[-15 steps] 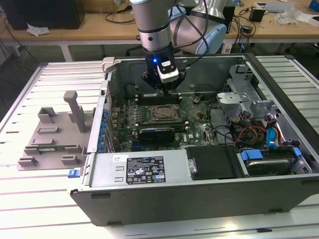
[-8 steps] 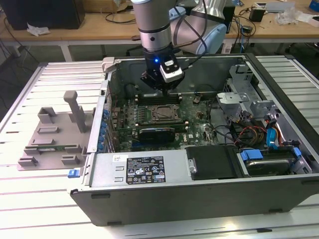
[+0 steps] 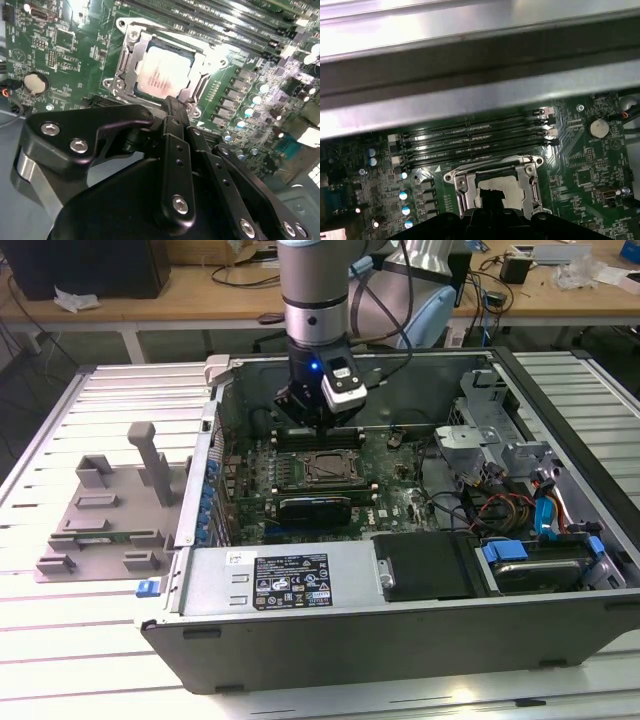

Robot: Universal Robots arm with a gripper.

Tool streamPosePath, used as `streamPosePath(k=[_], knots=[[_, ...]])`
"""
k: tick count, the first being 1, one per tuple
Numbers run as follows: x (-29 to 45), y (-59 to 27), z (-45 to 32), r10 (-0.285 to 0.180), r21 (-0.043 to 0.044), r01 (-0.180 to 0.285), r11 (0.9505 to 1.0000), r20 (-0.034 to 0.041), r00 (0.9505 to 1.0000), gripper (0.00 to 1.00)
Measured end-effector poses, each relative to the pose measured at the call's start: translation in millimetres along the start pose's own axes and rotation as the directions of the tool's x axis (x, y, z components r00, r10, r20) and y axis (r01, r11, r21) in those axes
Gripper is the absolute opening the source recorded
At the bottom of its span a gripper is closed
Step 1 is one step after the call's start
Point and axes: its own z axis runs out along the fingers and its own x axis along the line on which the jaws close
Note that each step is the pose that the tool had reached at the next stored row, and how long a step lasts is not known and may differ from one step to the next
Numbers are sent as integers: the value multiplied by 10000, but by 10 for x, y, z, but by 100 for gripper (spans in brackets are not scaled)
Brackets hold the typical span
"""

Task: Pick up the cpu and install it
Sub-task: 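Install the first cpu locking lever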

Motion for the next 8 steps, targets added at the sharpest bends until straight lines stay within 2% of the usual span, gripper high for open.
streamPosePath(k=[3, 5, 6, 8], knots=[[-24, -31, 11, -111, -27, 110, 9999, -129, 9999, 11], [-27, -32, 14, -382, -32, 382, 9993, -163, 9991, 11], [-29, -31, 17, -688, -46, 687, 9976, -175, 9975, 11], [-37, -29, 24, -1544, -85, 1543, 9880, -178, 9878, 11]])
